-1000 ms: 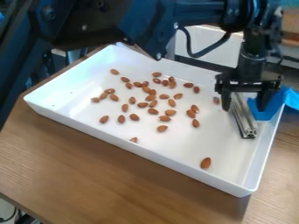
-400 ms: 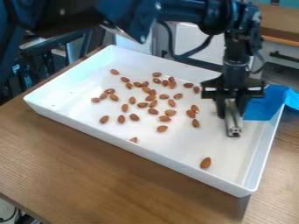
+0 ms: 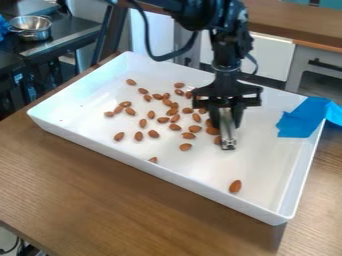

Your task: Sweep into pile

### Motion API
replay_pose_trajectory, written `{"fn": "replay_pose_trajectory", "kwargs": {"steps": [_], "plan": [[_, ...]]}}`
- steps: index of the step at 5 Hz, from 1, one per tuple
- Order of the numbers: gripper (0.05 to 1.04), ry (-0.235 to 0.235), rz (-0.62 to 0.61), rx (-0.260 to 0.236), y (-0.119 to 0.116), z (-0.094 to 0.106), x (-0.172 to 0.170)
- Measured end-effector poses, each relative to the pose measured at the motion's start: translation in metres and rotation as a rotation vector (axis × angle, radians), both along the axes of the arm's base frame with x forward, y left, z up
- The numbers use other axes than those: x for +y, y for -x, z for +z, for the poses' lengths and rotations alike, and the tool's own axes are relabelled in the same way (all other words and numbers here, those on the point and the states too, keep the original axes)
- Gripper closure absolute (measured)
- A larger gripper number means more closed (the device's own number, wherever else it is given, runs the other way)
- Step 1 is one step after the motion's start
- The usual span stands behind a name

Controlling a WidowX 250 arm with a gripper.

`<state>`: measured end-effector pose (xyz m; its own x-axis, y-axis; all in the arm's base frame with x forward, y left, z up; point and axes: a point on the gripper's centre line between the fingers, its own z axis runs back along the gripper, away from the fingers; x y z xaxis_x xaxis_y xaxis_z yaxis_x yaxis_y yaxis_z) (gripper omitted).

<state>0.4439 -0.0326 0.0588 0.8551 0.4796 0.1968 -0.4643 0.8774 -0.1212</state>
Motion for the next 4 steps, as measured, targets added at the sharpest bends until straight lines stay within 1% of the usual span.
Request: {"fn": "replay_pose_trajectory", "kwargs": {"steps": [2, 3, 4], "plan": [[0.7, 0.0, 0.051, -0.053, 0.028, -0.003, 0.053], [0.701, 0.004, 0.111, -0.063, 0.045, -0.004, 0.087], [0.701, 0.003, 0.164, -0.07, 0.07, -0.007, 0.126]]}}
